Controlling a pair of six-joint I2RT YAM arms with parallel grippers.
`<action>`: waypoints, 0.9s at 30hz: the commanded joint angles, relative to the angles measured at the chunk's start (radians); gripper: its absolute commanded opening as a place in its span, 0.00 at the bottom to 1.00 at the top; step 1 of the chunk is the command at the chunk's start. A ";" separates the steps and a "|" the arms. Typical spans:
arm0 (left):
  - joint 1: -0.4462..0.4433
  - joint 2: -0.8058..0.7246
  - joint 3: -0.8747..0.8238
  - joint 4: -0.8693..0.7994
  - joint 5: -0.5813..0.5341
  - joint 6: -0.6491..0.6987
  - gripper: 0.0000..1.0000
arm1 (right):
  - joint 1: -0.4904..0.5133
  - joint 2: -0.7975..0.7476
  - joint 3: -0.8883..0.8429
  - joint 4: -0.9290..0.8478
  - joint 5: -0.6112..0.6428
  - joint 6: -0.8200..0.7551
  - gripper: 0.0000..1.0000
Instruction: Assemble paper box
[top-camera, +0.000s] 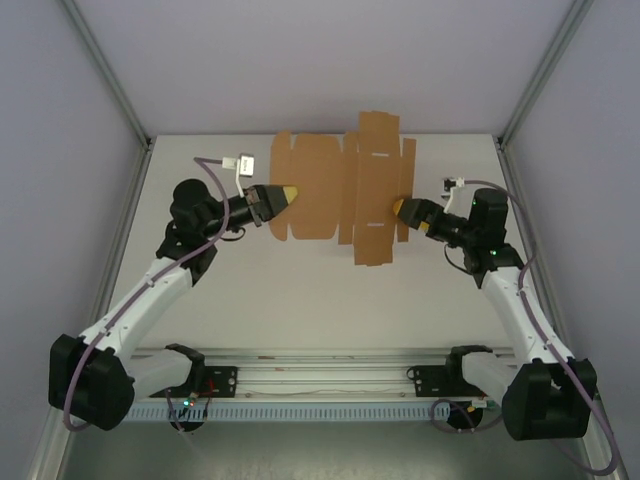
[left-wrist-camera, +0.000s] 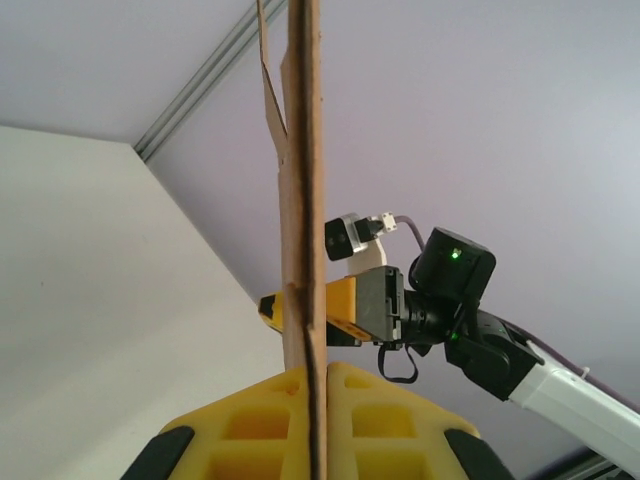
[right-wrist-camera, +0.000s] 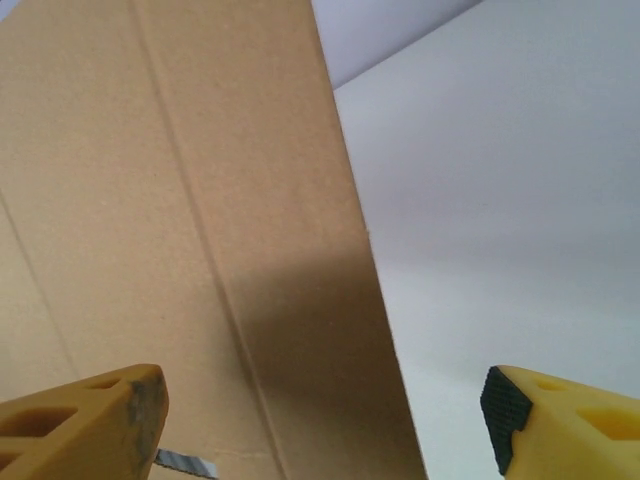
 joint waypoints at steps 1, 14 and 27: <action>-0.002 -0.047 -0.017 0.066 0.015 -0.013 0.00 | -0.006 -0.020 -0.002 0.119 -0.092 0.036 0.69; -0.003 -0.100 -0.054 -0.020 -0.112 0.035 0.00 | -0.006 -0.076 -0.015 0.193 -0.183 0.009 0.10; -0.001 -0.165 -0.149 -0.510 -0.647 0.219 1.00 | 0.064 -0.024 0.047 -0.178 0.054 -0.355 0.00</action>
